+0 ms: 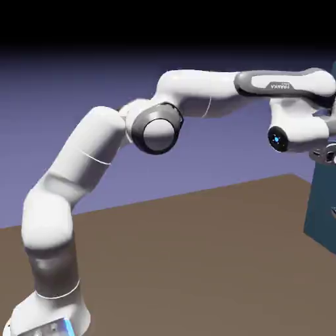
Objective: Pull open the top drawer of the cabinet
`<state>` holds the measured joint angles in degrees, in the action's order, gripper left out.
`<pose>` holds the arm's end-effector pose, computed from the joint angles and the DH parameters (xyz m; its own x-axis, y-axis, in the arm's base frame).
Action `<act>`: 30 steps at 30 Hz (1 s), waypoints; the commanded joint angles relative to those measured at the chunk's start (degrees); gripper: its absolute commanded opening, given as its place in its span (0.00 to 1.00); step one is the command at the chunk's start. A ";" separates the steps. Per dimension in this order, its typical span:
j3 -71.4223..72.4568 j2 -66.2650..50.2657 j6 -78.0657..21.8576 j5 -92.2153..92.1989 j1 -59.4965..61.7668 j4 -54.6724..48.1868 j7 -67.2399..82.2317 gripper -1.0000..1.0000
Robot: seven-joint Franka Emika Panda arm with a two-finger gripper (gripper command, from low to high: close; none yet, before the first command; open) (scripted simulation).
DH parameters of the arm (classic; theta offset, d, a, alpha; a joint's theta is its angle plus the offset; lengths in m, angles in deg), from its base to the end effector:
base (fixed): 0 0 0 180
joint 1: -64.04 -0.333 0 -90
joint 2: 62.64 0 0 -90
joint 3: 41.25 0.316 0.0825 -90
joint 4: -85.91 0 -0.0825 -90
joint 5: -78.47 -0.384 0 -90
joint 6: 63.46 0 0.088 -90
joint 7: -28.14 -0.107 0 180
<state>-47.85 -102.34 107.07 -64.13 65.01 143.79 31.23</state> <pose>0.7606 -0.1115 0.4894 -0.0073 -0.6986 -0.7155 0.0008 0.7155 -0.6986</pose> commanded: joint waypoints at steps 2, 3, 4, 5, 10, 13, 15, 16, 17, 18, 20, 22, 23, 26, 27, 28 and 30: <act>-2.08 -2.48 0.55 3.24 -1.21 -3.20 -4.99 0.50; -3.11 -3.72 0.83 4.86 -1.81 -4.79 -7.48 0.50; -4.15 -4.96 1.10 6.48 -2.41 -6.39 -9.97 0.50; -5.19 -6.20 1.38 8.10 -3.02 -7.99 -12.46 0.50; -10.37 -12.39 2.76 16.19 -6.03 -15.98 -24.92 0.50; -10.69 -12.78 2.84 16.70 -6.22 -16.48 -25.70 0.00; -10.90 -10.20 1.91 12.12 -6.60 -12.85 -20.72 0.00; -11.07 -8.85 1.39 9.81 -6.84 -10.92 -18.23 0.00; -11.33 -7.44 0.80 7.53 -7.13 -8.86 -15.81 0.00; -11.69 -6.06 0.16 5.53 -7.48 -6.78 -13.71 0.00; -12.49 -3.37 -1.18 2.18 -8.27 -2.63 -10.18 0.00; -13.31 -0.69 -2.53 -0.84 -9.11 1.52 -6.88 0.00; -13.73 0.65 -3.21 -2.20 -9.56 3.60 -5.35 0.00; -14.74 4.70 -5.16 -5.22 -10.84 9.83 -1.56 0.00; -15.09 6.07 -5.77 -6.17 -11.29 11.90 -0.29 0.00; -15.40 7.45 -6.42 -7.00 -11.72 13.98 0.87 0.00; -15.96 10.26 -7.69 -8.47 -12.55 18.13 3.09 0.00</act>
<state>-63.82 -92.08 99.33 -72.60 52.47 161.91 34.30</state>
